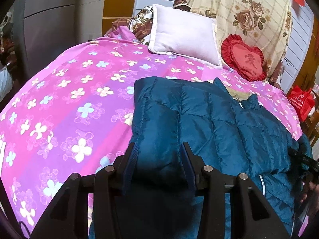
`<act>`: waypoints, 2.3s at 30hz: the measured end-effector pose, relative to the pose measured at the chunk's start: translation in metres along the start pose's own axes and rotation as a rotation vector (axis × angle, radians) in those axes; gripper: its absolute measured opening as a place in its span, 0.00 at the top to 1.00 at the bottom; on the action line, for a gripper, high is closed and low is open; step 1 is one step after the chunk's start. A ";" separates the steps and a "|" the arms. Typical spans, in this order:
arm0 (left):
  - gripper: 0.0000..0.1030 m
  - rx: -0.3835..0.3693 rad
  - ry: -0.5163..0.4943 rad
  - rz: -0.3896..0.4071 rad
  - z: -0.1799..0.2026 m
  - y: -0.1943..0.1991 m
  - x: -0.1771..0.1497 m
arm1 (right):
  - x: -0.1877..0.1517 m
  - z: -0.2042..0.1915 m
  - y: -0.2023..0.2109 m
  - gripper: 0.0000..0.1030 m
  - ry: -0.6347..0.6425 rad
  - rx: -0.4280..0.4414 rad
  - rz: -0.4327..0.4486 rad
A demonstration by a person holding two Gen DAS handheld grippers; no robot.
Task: Fold large clothes
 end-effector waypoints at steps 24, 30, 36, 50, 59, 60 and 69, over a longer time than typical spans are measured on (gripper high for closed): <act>0.75 0.033 0.026 -0.066 -0.004 -0.038 0.028 | 0.010 -0.091 0.035 0.42 0.203 0.143 0.074; 0.69 0.029 -0.012 -0.132 -0.003 -0.069 0.019 | 0.008 -0.134 -0.018 0.42 0.304 0.066 0.032; 0.61 -0.003 0.035 -0.155 -0.011 -0.077 0.015 | 0.005 -0.127 -0.050 0.41 0.298 0.014 -0.001; 0.60 0.069 -0.033 -0.107 -0.002 -0.073 0.013 | -0.016 -0.010 -0.003 0.41 0.130 -0.049 -0.030; 0.60 0.081 -0.025 -0.091 -0.003 -0.067 0.016 | -0.031 -0.010 0.004 0.39 0.120 -0.056 -0.016; 0.60 0.086 -0.023 -0.083 -0.004 -0.064 0.017 | -0.034 -0.010 0.009 0.39 0.122 -0.050 -0.008; 0.60 0.112 -0.034 0.062 0.001 -0.017 0.032 | -0.048 -0.019 0.046 0.32 0.140 -0.020 0.051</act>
Point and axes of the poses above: each gripper's, at about its wrist camera, not at the fingertips, and y roughly against the way its jaws point, z to its right, x to its top, the point moved 5 cm from there along -y, roughly the way its jaws point, and after that the axes turned 3 degrees about -z, right-handed, at the moved point
